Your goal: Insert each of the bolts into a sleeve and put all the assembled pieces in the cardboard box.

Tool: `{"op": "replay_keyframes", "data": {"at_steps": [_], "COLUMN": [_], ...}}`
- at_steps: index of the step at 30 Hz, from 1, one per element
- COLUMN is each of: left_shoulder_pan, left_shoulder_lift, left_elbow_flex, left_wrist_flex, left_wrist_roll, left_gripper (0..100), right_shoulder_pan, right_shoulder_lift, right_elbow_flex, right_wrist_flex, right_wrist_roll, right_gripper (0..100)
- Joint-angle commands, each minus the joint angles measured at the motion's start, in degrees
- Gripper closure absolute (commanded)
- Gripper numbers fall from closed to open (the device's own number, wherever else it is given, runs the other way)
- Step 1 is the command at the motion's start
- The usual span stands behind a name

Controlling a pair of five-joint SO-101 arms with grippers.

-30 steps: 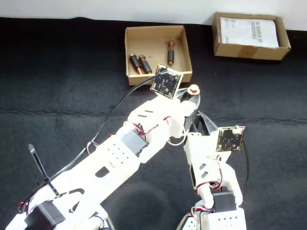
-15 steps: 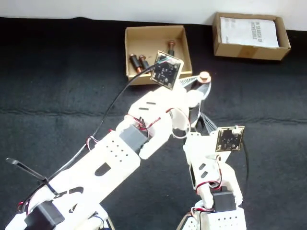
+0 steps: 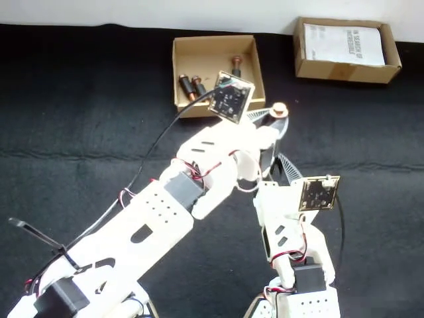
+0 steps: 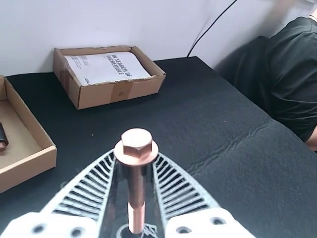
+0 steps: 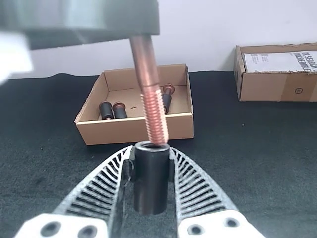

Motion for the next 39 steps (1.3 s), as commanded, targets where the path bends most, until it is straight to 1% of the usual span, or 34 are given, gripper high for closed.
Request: {"op": "replay_keyframes", "data": {"at_steps": [1,22,25,27,29,33,39], "left_shoulder_pan": [-0.7,-0.7,-0.7,-0.7,-0.7,-0.5,-0.4], "left_shoulder_lift": [-0.9,-0.9,-0.9,-0.9,-0.9,-0.9,-0.9], "left_elbow_flex": [-3.7,0.7,1.5,1.9,3.0,7.3,11.6], "left_wrist_flex": [-0.2,0.0,0.0,0.1,0.1,0.1,0.0], "left_wrist_roll": [-0.2,-0.2,-0.2,-0.2,-0.3,-3.3,-3.4], "left_gripper": [99,99,99,99,99,99,99], "right_shoulder_pan": [-0.4,-0.3,-0.2,-0.1,0.0,0.0,0.0], "right_shoulder_lift": [-1.2,-1.2,-1.3,-1.3,-1.3,-1.3,-1.3], "right_elbow_flex": [7.4,6.9,6.9,6.9,6.9,6.9,7.1], "right_wrist_flex": [-1.2,-1.3,-1.5,-3.2,-5.0,-6.8,-6.9], "right_wrist_roll": [0.6,0.8,4.3,5.4,5.4,5.4,5.4], "right_gripper": [99.2,99.2,99.2,99.2,99.2,99.2,99.2]}}
